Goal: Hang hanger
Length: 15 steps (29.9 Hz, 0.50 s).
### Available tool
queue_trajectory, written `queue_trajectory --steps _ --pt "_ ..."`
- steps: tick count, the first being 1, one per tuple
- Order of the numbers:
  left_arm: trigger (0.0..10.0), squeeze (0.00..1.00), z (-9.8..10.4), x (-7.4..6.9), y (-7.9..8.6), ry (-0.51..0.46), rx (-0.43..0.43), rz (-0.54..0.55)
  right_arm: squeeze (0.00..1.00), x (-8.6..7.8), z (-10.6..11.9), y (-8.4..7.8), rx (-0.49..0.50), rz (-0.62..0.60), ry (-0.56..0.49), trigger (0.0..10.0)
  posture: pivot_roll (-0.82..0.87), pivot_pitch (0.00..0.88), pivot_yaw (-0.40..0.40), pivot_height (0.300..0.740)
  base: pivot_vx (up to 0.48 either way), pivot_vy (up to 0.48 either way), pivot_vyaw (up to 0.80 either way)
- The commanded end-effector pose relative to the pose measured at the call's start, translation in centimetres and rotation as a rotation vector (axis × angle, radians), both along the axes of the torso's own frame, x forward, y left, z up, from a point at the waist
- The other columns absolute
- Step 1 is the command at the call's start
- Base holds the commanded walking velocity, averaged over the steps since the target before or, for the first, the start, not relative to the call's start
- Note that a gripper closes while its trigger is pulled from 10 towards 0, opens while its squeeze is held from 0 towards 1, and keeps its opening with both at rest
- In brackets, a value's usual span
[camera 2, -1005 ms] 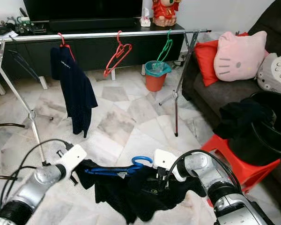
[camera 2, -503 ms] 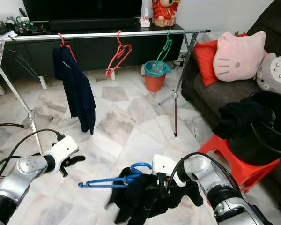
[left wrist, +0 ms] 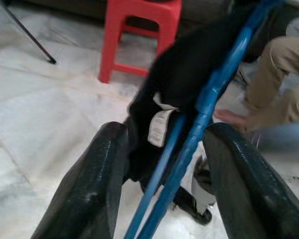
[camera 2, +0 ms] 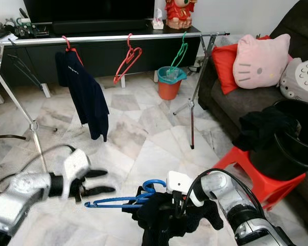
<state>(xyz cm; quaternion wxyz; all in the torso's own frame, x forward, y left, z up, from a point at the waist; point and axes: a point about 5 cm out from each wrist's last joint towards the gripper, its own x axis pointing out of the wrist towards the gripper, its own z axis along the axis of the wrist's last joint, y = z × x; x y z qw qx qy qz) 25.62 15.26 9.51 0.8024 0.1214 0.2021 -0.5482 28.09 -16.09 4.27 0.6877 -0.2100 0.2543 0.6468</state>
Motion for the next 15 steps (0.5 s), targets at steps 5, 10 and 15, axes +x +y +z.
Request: queue_trajectory --steps 5,10,15 --pt "10.0 1.00 0.3 0.6 -2.3 -0.050 0.007 -0.033 0.00 1.0 1.5 1.2 0.029 0.045 -0.065 0.0 0.05 0.000 -0.104 0.740 0.000 0.000 0.00" --pt "10.0 0.00 0.3 0.7 -3.0 -0.047 0.019 -0.055 0.00 1.1 1.7 1.8 0.036 0.058 -0.073 0.0 0.05 0.000 -0.104 0.740 0.000 0.000 0.00" --pt "10.0 0.00 0.2 0.4 -3.2 -0.019 0.032 -0.079 0.00 1.3 1.8 2.0 0.039 0.056 -0.083 0.0 0.05 0.000 -0.104 0.740 0.000 0.000 0.00"
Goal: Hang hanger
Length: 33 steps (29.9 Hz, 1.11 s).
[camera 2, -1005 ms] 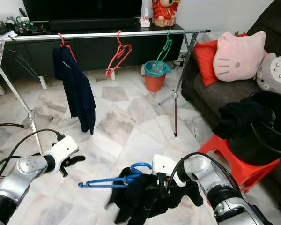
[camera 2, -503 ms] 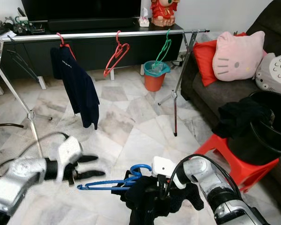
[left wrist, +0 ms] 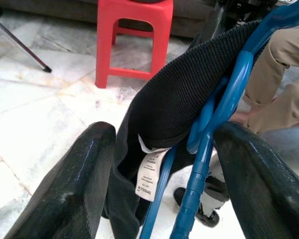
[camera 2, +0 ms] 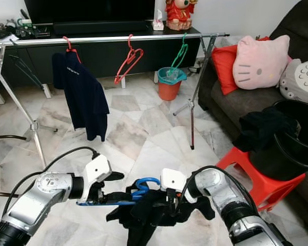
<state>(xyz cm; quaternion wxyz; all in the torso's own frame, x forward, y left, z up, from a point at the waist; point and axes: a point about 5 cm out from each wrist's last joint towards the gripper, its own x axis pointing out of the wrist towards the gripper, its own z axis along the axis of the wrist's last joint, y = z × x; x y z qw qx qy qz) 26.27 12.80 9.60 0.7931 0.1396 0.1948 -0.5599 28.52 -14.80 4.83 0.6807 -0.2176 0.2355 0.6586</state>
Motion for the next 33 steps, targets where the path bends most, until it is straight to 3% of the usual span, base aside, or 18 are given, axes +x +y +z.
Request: queue_trajectory --steps 1,7,15,17,18,19,33 --pt "10.0 0.00 0.0 -0.4 -0.8 0.021 0.016 -0.055 0.00 0.9 1.3 0.7 0.023 0.017 -0.058 0.0 0.05 0.000 -0.104 0.740 0.000 0.000 0.00" --pt "10.0 0.00 -0.3 -1.0 -1.6 0.047 0.018 -0.106 0.00 1.1 1.4 1.0 0.027 0.009 -0.073 0.0 0.05 0.000 -0.102 0.740 0.000 0.000 0.00" --pt "9.8 0.00 -0.7 -0.8 -2.1 0.036 0.047 -0.100 0.00 1.3 1.6 1.3 0.039 0.002 -0.086 0.0 0.05 0.000 -0.102 0.740 0.000 0.000 0.00" --pt "3.3 0.00 -0.8 -0.6 -2.2 0.027 0.048 -0.086 0.00 1.3 1.6 1.4 0.040 0.005 -0.086 0.0 0.05 0.000 -0.102 0.740 0.000 0.000 0.00" --pt "3.3 0.00 -0.8 -0.6 -2.2 0.022 0.047 -0.079 0.00 1.3 1.6 1.4 0.039 0.005 -0.086 0.0 0.05 0.000 -0.102 0.740 0.000 0.000 0.00" --pt "0.0 0.00 -0.8 -0.6 -2.2 0.023 0.049 -0.080 0.00 1.3 1.6 1.4 0.040 0.006 -0.086 0.0 0.05 0.000 -0.102 0.740 0.000 0.000 0.00" --pt "0.0 0.00 -0.6 0.0 -1.9 -0.001 0.074 -0.084 0.00 1.1 1.5 1.4 0.035 0.017 -0.075 0.0 0.05 0.000 -0.101 0.740 0.000 0.000 0.00"
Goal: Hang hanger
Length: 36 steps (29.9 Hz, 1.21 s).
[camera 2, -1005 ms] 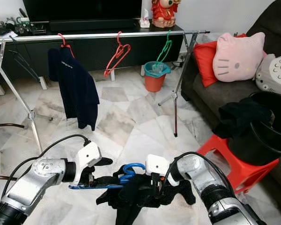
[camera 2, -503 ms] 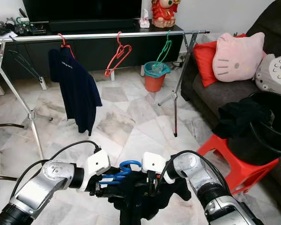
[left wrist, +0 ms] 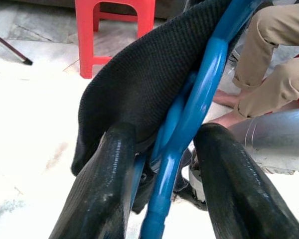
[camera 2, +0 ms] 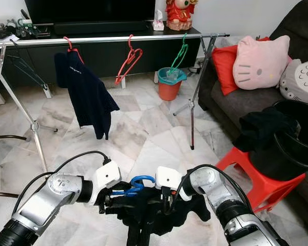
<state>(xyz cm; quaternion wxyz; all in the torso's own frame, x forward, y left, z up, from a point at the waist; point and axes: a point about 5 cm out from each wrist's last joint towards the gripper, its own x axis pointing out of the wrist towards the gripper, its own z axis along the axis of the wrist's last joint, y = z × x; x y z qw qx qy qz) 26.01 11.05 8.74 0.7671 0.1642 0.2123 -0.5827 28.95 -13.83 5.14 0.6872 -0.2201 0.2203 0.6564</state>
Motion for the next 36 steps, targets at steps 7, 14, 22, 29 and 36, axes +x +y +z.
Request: queue_trajectory --steps 7,14,22,29,36 --pt "0.0 0.00 0.47 0.34 0.17 -0.020 0.034 -0.046 0.00 0.53 1.07 0.26 0.013 0.028 -0.041 0.0 0.04 0.000 -0.104 0.740 0.000 0.000 0.00" --pt "0.0 0.00 0.68 0.66 0.24 -0.035 0.049 -0.061 0.00 0.42 0.97 0.17 0.008 0.032 -0.037 0.0 0.04 0.000 -0.103 0.740 0.000 0.000 0.00" --pt "0.0 0.00 0.50 0.65 -0.16 -0.034 0.045 -0.060 0.00 0.47 0.96 0.30 0.009 0.028 -0.040 0.0 0.04 0.000 -0.103 0.740 0.000 0.000 0.00" --pt "0.0 0.00 0.10 0.63 -0.38 -0.047 0.068 -0.053 0.00 0.68 0.89 0.53 -0.009 0.015 -0.079 5.6 0.04 0.000 -0.103 0.740 0.000 0.000 0.00" --pt "10.0 0.00 -0.10 0.76 -0.41 -0.072 0.090 -0.050 0.85 0.42 0.70 0.43 -0.016 0.033 -0.078 10.0 0.04 0.000 -0.104 0.740 0.000 0.000 0.00"
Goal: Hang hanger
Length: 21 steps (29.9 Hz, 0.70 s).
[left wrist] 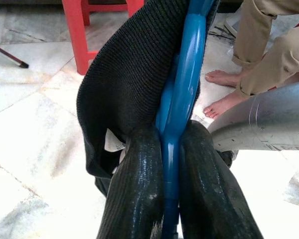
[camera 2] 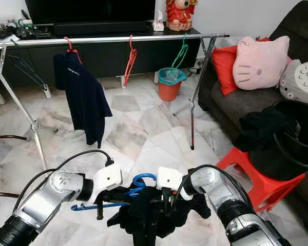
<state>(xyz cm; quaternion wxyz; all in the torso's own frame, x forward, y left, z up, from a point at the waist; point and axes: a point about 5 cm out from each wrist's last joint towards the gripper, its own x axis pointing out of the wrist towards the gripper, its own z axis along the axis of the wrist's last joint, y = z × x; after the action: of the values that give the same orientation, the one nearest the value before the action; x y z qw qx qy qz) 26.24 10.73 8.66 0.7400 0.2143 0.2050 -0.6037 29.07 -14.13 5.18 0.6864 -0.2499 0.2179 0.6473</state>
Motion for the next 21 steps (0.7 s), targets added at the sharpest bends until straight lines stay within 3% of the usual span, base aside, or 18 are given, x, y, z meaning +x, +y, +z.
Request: queue_trajectory --steps 1,7,9,11,12,13,14,15,20,21 --pt "10.0 0.00 -0.04 0.54 -0.09 -0.023 0.020 0.036 1.00 0.29 0.70 0.73 0.031 0.033 -0.028 10.0 0.04 0.000 -0.104 0.740 0.000 0.000 0.00" --pt "10.0 0.00 -0.09 0.53 -0.11 -0.022 0.019 0.033 1.00 0.47 0.89 0.68 0.032 0.025 -0.036 10.0 0.04 0.000 -0.104 0.740 0.000 0.000 0.00" --pt "10.0 0.00 -0.14 0.55 -0.06 -0.022 0.022 0.034 0.84 0.51 0.93 0.62 0.032 0.022 -0.026 10.0 0.04 0.000 -0.104 0.740 0.000 0.000 0.00" --pt "10.0 0.00 -0.29 0.55 0.07 -0.022 0.033 0.035 0.26 0.60 1.02 0.61 0.036 0.017 -0.027 10.0 0.04 0.000 -0.104 0.740 0.000 0.000 0.00" --pt "10.0 0.00 -0.29 0.55 0.07 -0.022 0.033 0.035 0.26 0.60 1.02 0.61 0.036 0.017 -0.027 10.0 0.04 0.000 -0.104 0.740 0.000 0.000 0.00" --pt "10.0 0.00 -0.38 0.52 0.10 -0.021 0.037 0.035 0.08 0.63 1.05 0.60 0.036 0.014 -0.030 10.0 0.04 0.000 -0.104 0.740 0.000 0.000 0.00" --pt "10.0 0.00 -0.38 0.52 0.10 -0.021 0.037 0.035 0.08 0.63 1.05 0.60 0.036 0.014 -0.030 10.0 0.04 0.000 -0.104 0.740 0.000 0.000 0.00" --pt "10.0 0.00 -0.50 0.45 0.11 -0.018 0.042 0.033 0.00 0.67 1.07 0.60 0.038 0.012 -0.033 10.0 0.04 0.000 -0.104 0.740 0.000 0.000 0.00" --pt "10.0 0.00 -0.76 0.38 0.24 -0.017 0.057 0.032 0.00 0.80 1.25 0.48 0.044 0.004 -0.038 9.8 0.04 0.000 -0.104 0.740 0.000 0.000 0.00" --pt "10.0 0.00 -0.77 0.39 0.26 -0.017 0.058 0.032 0.00 0.87 1.35 0.40 0.048 0.000 -0.038 3.0 0.04 0.000 -0.107 0.740 0.000 0.000 0.00"
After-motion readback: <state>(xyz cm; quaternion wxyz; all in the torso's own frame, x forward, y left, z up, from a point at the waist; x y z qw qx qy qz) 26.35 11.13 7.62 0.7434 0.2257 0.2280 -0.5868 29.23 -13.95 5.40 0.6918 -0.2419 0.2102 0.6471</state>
